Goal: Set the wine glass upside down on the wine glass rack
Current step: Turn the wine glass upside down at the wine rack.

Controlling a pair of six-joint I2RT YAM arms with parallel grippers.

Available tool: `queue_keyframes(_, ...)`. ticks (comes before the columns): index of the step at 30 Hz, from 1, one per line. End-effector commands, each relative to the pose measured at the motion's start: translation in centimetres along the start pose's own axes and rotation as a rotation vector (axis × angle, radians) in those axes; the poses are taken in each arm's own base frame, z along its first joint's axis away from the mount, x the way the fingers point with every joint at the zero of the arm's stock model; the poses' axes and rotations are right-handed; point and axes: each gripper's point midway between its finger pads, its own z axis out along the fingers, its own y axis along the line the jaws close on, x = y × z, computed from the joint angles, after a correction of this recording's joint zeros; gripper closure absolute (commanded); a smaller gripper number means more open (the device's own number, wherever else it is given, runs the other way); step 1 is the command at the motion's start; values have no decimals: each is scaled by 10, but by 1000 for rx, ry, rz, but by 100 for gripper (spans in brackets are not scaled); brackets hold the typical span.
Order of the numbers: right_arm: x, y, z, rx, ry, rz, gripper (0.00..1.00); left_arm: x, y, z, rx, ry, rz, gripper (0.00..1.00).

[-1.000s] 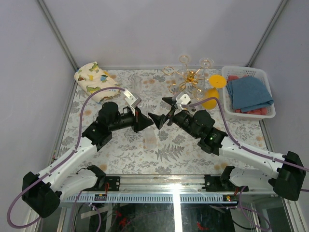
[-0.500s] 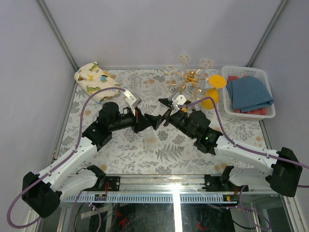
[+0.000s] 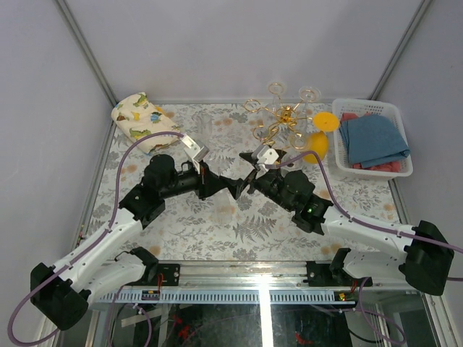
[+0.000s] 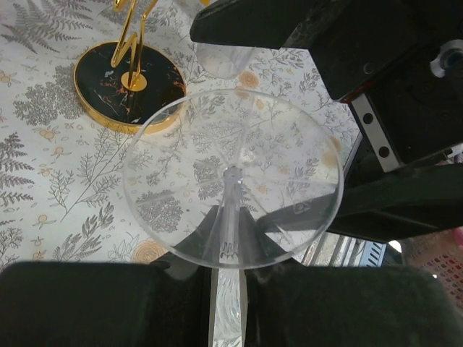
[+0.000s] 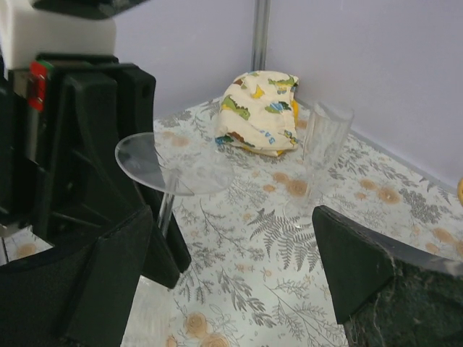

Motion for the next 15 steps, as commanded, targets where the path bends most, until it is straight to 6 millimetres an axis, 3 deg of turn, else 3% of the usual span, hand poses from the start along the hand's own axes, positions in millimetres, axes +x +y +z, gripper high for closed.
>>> queue_keyframes(1,-7,11,-6,-74,-45,-27,1,-31,-13,-3,31,-88,39,100)
queue_keyframes(15,-23,-9,4,55,-106,48,0,-24,-14,-2,47,-72,38,100)
